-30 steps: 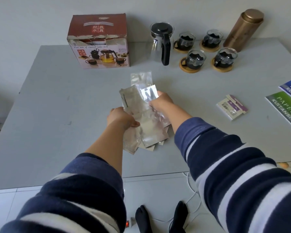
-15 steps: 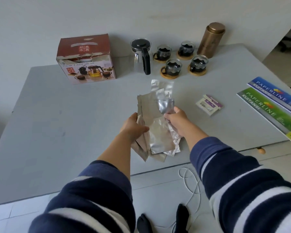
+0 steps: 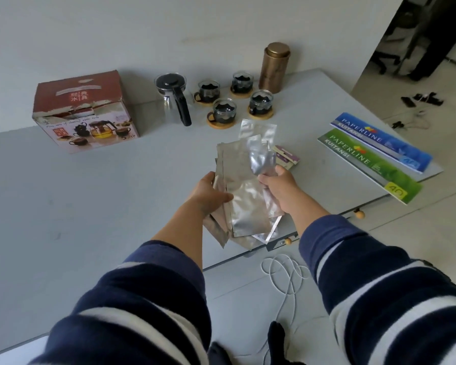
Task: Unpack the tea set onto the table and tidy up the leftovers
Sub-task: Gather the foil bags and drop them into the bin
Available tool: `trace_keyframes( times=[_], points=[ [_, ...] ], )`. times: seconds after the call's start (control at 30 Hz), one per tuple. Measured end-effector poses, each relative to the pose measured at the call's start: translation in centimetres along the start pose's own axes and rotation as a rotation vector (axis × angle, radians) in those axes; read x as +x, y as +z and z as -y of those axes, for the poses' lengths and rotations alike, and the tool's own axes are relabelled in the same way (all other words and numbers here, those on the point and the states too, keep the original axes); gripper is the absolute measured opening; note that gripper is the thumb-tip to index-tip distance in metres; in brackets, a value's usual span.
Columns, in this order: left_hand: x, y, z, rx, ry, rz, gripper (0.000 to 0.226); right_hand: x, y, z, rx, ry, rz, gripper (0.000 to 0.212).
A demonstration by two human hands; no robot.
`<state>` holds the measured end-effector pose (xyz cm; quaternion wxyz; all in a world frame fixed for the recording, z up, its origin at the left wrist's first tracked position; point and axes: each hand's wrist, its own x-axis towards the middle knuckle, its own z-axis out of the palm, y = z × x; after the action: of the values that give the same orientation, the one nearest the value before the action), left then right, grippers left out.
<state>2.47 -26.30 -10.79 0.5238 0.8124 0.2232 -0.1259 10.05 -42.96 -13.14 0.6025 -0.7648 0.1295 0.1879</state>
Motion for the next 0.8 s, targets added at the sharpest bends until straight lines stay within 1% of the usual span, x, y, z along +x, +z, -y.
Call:
trace_keyframes(
  times=[0.1, 0.2, 0.3, 0.33, 0.4, 0.43, 0.5, 0.53, 0.6, 0.67, 0.73, 0.77, 0.8],
  points=[
    [0.3, 1.5, -2.2, 0.002, 0.026, 0.033, 0.049, -0.2, -2.6, 0.7, 0.013, -0.027, -0.035, 0.049],
    [0.6, 4.0, -4.6, 0.038, 0.064, 0.057, 0.048, -0.5, -6.3, 1.2, -0.031, -0.054, -0.083, 0.046],
    [0.9, 7.3, -7.1, 0.092, 0.117, 0.081, 0.048, -0.5, -10.7, 1.0, -0.034, -0.068, -0.138, 0.023],
    [1.0, 8.8, -8.2, 0.114, 0.143, 0.092, 0.049, -0.3, -12.4, 0.8, -0.021, -0.059, -0.16, 0.021],
    [1.3, 12.3, -10.4, 0.15, 0.196, 0.118, 0.056, -0.1, -16.3, 0.2, 0.009, -0.033, -0.208, 0.027],
    [1.3, 14.3, -11.6, 0.167, 0.218, 0.133, 0.058, 0.1, -18.5, -0.1, 0.017, -0.022, -0.235, 0.033],
    [1.4, 18.8, -14.0, 0.208, 0.267, 0.16, 0.053, 0.3, -23.4, -1.0, 0.043, -0.012, -0.302, 0.041],
    [1.4, 21.4, -15.3, 0.223, 0.294, 0.176, 0.049, 0.2, -26.1, -1.5, 0.058, -0.013, -0.333, 0.04],
    [1.5, 26.9, -17.7, 0.228, 0.329, 0.208, 0.047, 0.2, -31.8, -2.7, 0.06, -0.007, -0.382, 0.025],
    [1.4, 32.8, -19.7, 0.247, 0.354, 0.22, 0.049, 0.2, -37.5, -4.1, 0.053, 0.01, -0.423, 0.018],
    [1.3, 38.8, -21.1, 0.276, 0.376, 0.221, 0.052, 0.1, -42.8, -5.8, 0.072, 0.034, -0.469, 0.004],
    [1.2, 41.7, -21.6, 0.288, 0.385, 0.225, 0.054, 0.2, -45.2, -6.9, 0.071, 0.043, -0.496, 0.014],
    [1.1, 44.6, -21.7, 0.294, 0.394, 0.234, 0.055, 0.1, -47.3, -8.1, 0.057, 0.057, -0.523, 0.019]
  ],
)
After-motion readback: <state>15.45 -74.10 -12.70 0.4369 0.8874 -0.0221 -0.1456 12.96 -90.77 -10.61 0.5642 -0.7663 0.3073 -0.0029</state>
